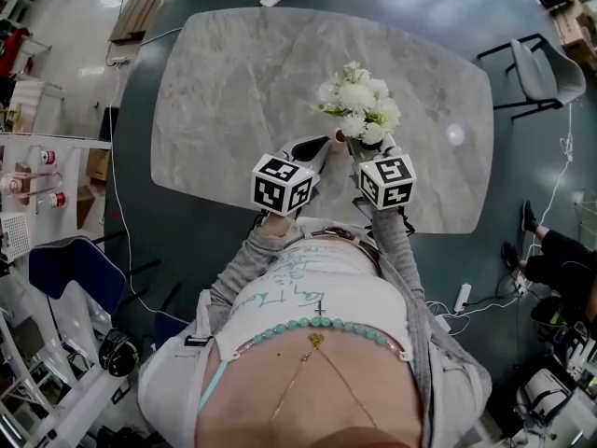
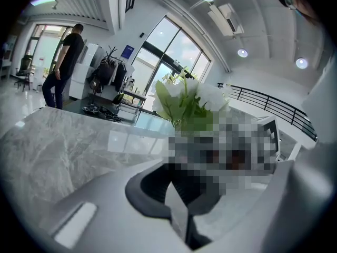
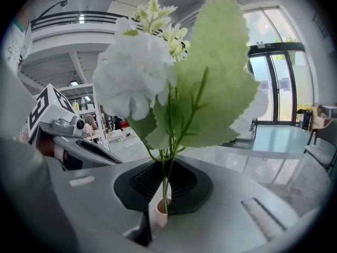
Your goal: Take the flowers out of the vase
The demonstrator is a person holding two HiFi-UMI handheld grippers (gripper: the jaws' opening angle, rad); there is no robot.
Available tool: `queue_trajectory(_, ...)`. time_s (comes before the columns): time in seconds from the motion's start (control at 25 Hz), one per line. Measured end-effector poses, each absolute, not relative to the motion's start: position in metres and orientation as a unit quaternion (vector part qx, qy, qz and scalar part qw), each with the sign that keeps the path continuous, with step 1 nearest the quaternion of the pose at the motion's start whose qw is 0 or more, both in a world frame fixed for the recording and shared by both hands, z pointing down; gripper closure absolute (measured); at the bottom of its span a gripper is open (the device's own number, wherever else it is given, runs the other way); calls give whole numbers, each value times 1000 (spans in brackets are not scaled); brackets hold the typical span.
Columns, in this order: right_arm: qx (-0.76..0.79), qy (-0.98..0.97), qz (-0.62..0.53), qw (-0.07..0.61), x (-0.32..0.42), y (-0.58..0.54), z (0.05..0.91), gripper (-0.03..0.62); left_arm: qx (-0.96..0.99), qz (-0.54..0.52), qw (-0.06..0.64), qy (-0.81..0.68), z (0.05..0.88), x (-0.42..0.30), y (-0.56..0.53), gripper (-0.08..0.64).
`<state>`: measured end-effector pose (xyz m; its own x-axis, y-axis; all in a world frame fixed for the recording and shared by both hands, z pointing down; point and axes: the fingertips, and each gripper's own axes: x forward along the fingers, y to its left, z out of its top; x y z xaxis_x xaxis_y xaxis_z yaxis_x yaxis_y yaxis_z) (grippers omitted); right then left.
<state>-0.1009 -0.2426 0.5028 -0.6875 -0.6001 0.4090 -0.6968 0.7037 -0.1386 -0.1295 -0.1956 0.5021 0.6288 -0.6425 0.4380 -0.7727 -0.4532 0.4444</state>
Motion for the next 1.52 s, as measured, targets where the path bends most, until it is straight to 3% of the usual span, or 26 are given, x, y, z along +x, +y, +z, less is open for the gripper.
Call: queue_trajectory(1.52, 283, -949, 96, 102, -88, -228, 440, 557, 843, 110, 311, -425, 503, -97, -183, 560)
